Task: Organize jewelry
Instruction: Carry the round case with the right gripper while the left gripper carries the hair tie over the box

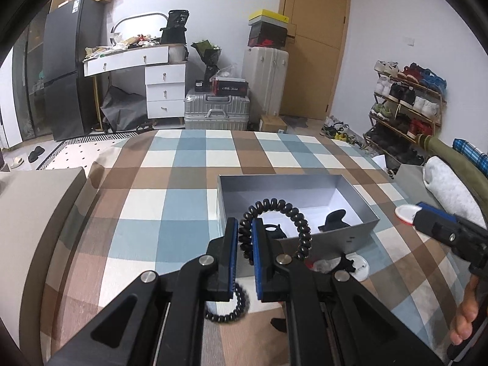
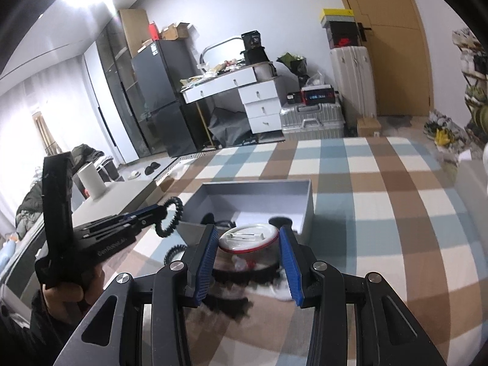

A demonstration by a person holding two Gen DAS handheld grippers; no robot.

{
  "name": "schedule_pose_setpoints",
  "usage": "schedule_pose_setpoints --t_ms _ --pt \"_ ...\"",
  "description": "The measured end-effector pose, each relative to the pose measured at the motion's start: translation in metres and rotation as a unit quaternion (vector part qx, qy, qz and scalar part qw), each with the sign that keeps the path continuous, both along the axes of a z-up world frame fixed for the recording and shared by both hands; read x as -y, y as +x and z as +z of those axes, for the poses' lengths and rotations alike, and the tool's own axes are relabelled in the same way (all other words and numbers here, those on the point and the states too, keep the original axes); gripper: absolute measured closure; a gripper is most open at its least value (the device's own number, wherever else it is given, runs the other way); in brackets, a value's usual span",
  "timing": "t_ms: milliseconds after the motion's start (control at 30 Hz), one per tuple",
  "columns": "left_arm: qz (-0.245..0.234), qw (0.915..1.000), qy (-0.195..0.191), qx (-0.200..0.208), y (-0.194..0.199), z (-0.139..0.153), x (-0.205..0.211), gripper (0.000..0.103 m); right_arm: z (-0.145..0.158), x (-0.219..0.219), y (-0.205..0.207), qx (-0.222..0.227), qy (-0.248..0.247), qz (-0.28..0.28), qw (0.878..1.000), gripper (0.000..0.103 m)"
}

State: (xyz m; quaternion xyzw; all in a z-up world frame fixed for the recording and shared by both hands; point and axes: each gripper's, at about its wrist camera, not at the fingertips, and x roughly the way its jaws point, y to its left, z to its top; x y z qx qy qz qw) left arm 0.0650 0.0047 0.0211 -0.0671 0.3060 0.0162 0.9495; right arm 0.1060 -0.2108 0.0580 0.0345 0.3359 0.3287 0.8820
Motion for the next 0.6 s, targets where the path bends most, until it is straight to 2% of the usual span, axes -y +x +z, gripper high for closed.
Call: schedule_pose_setpoints --t_ms 433,600 --pt "0.015 0.9994 0.03 0.002 0.016 -0.001 0.004 0.098 0.006 -0.018 0.026 0.011 0.0 0.007 1.0 0.063" --pt "0.017 0.9996 0.024 0.005 0.018 -0.005 0.002 0.098 -0.002 -0.023 0.035 0.003 0.002 0.003 1.0 0.063"
